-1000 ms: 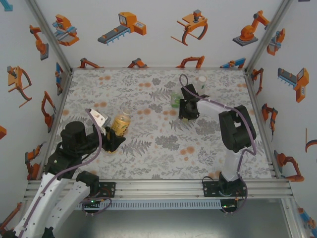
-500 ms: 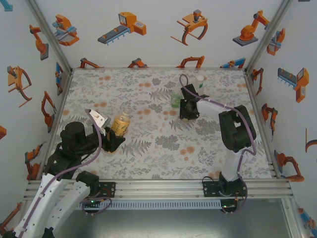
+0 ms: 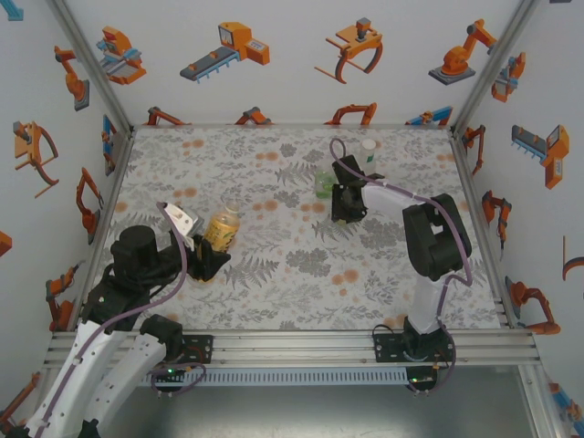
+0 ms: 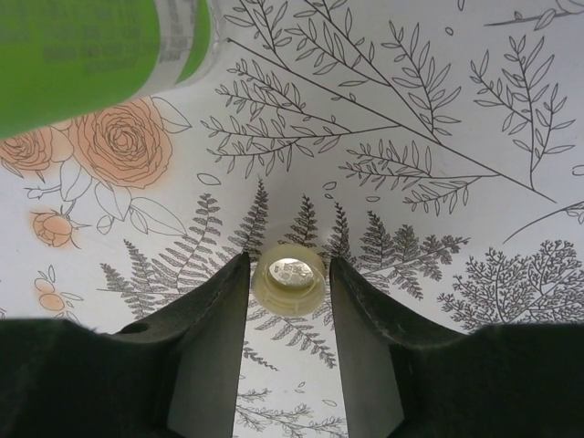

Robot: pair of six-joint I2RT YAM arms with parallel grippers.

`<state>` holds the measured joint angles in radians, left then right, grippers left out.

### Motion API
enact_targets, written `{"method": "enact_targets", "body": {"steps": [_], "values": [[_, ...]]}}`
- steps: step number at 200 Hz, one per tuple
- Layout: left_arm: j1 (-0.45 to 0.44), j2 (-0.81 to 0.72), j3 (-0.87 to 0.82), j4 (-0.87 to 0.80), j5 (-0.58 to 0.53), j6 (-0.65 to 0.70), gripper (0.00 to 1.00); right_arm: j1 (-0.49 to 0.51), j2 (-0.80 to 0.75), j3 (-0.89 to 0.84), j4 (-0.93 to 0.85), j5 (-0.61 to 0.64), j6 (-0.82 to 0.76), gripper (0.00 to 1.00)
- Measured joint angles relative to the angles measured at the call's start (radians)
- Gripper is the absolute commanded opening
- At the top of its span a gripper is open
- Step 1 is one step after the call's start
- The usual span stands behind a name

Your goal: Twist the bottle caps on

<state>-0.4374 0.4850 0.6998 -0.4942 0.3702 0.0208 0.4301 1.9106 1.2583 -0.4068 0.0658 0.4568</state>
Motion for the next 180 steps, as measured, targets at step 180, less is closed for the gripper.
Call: {"method": "enact_targets", "body": {"steps": [180], "values": [[0.000, -0.002, -0.034, 0.030, -0.006, -0.021, 0.00, 0.156, -0.215, -0.124, -0.063, 0.040, 0.075, 0.37]]}}
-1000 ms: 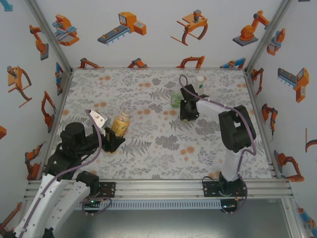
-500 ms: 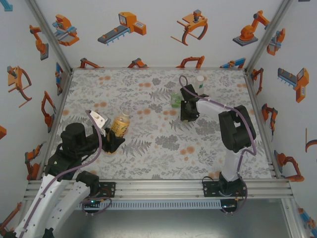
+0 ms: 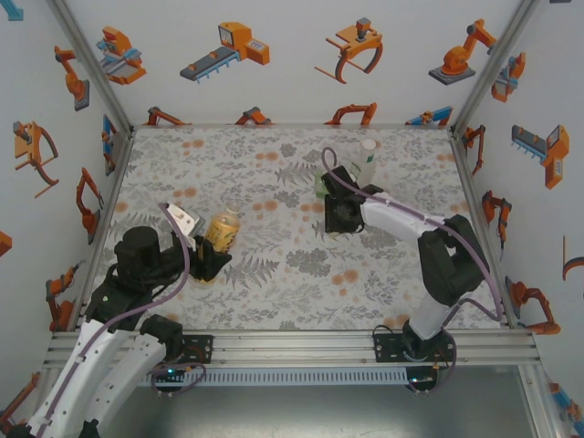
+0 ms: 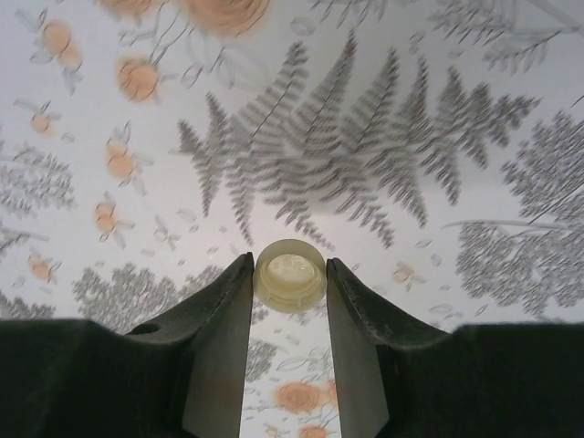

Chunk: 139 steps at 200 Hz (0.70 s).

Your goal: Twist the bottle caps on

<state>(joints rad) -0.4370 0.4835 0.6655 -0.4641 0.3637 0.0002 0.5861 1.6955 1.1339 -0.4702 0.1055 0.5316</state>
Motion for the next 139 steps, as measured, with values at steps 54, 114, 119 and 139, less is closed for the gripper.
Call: {"method": "enact_targets", "body": {"steps": [54, 114, 119, 139], "values": [[0.000, -0.024, 0.000, 0.008, 0.003, -0.025, 0.00, 0.193, -0.047, -0.059, -0.032, 0.051, 0.089, 0.36], [0.000, -0.062, 0.000, 0.005, 0.009, -0.056, 0.00, 0.322, -0.011, -0.080, -0.034, 0.072, 0.159, 0.37], [0.000, -0.067, 0.000, 0.003, 0.009, -0.058, 0.00, 0.323, -0.007, -0.084, -0.034, 0.073, 0.163, 0.37], [0.000, -0.082, 0.000, -0.004, 0.008, -0.064, 0.00, 0.323, 0.003, -0.092, -0.031, 0.076, 0.174, 0.37]]}}
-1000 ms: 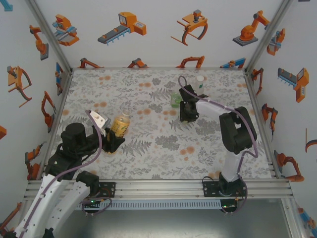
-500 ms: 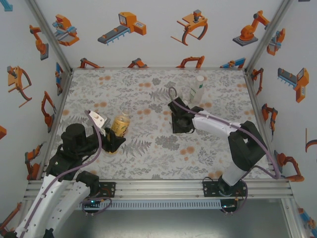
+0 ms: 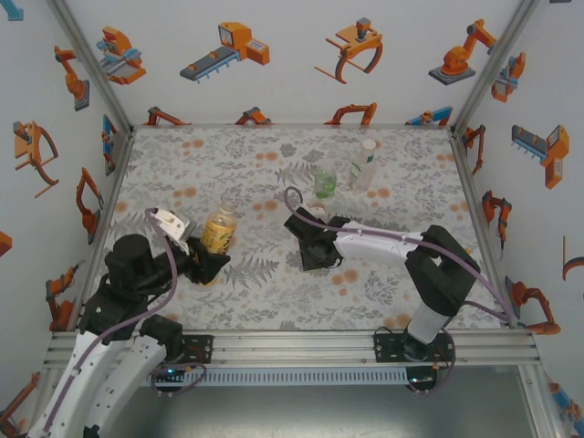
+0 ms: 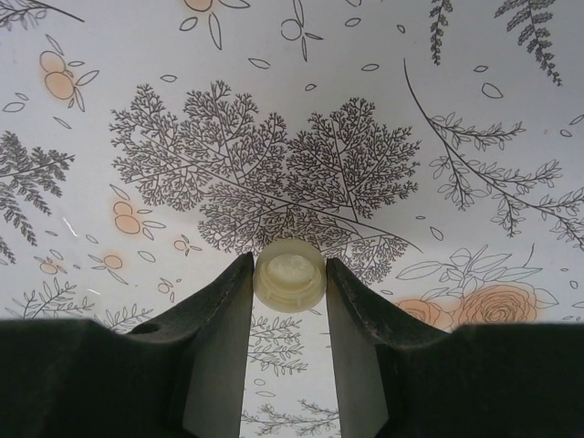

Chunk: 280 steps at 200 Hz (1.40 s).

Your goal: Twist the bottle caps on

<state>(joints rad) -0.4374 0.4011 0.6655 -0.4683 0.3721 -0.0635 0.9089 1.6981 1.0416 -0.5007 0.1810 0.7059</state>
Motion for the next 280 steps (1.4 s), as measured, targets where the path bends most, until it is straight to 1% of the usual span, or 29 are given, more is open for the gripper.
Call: {"method": "enact_targets", "body": {"steps": [70, 177, 223, 280], "values": [[0.000, -0.014, 0.000, -0.019, -0.002, -0.012, 0.00, 0.000, 0.032, 0.000, 0.018, 0.000, 0.006, 0.44], [0.000, 0.005, 0.000, -0.018, -0.005, -0.026, 0.00, 0.003, -0.006, 0.005, 0.006, 0.019, 0.006, 0.42], [0.000, 0.017, 0.000, -0.016, 0.000, -0.026, 0.00, 0.005, -0.006, 0.007, 0.007, 0.017, 0.014, 0.38], [0.000, 0.017, 0.000, -0.018, 0.003, -0.026, 0.00, 0.009, -0.006, 0.007, 0.008, 0.014, 0.028, 0.39]]}}
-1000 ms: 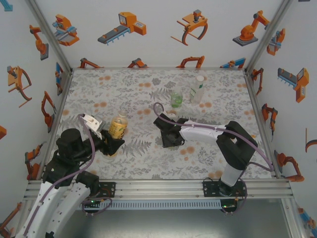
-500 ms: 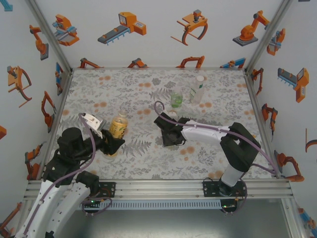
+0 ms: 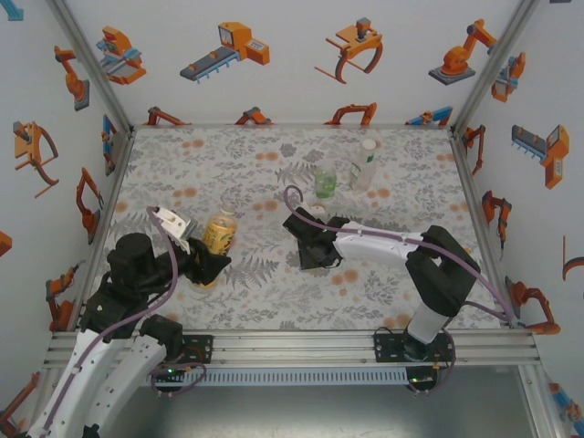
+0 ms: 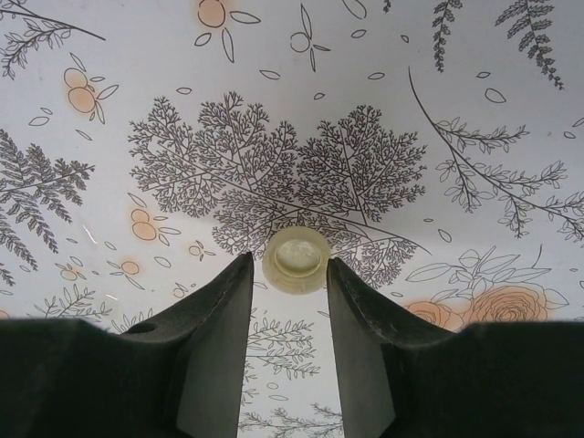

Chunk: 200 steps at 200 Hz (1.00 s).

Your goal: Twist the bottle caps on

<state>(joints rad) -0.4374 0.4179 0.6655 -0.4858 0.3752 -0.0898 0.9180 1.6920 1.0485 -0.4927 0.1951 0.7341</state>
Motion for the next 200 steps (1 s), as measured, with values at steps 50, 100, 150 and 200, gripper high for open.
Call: {"method": "enact_targets", "body": {"steps": [50, 100, 150, 200], "values": [[0.000, -0.004, 0.000, 0.000, 0.000, -0.003, 0.00, 0.000, 0.002, 0.000, 0.003, -0.003, 0.003, 0.40], [0.000, -0.005, 0.000, -0.001, 0.000, -0.007, 0.00, 0.000, 0.013, -0.006, 0.011, -0.007, 0.011, 0.40], [0.000, -0.014, 0.000, -0.001, 0.000, -0.007, 0.00, 0.000, 0.035, -0.021, 0.032, -0.018, 0.022, 0.36], [0.000, -0.014, 0.000, -0.001, -0.001, -0.007, 0.00, 0.000, 0.035, -0.026, 0.059, -0.019, 0.037, 0.20]]}}
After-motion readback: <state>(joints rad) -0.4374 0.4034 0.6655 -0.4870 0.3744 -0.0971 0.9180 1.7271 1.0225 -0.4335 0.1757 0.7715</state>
